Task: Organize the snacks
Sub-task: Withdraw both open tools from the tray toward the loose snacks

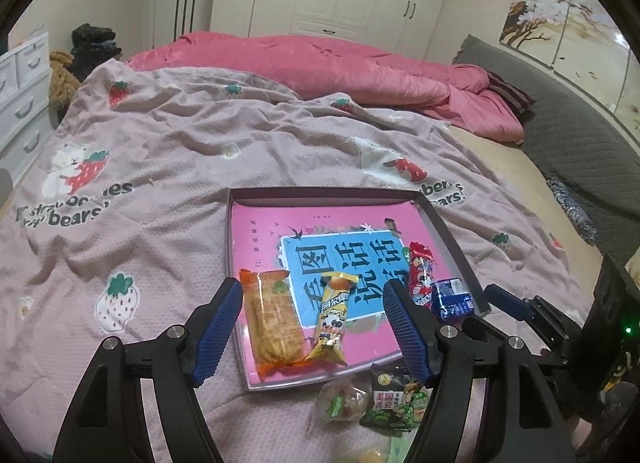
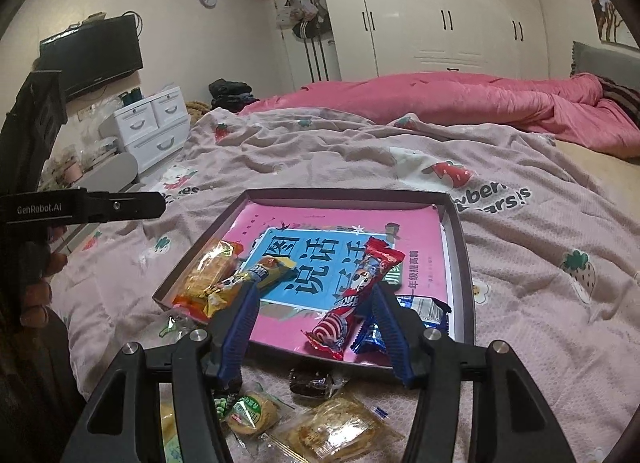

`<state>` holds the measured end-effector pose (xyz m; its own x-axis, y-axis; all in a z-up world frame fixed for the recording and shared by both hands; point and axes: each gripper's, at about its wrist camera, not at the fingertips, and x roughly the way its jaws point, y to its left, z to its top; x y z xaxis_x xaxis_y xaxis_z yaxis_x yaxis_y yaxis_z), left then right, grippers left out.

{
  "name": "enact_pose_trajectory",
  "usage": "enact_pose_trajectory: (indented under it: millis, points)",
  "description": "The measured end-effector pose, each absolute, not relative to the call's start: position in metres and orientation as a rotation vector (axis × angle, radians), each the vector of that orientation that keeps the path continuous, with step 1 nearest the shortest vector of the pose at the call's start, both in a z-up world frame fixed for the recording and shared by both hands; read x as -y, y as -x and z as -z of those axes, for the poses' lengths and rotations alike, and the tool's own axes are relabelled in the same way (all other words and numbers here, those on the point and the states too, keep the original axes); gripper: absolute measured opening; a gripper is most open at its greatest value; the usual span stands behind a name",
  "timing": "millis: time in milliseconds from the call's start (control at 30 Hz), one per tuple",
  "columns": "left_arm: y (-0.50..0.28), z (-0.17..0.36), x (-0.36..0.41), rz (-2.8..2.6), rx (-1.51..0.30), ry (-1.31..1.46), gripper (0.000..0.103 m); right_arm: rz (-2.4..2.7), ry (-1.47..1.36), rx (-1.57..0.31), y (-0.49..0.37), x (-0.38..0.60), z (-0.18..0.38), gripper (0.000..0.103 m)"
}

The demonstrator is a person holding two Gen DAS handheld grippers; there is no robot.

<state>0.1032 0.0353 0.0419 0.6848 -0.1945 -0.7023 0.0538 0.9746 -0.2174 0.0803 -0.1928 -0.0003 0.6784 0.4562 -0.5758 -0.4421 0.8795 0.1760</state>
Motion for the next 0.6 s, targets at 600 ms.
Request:
enact_pose_trajectory:
  millis: [600]
  points:
    - [-0.081, -0.048, -0.035, 0.156, -0.807, 0.165, 0.075, -0.492, -0.012, -0.627, -0.062, 0.198, -0.014, 0.060]
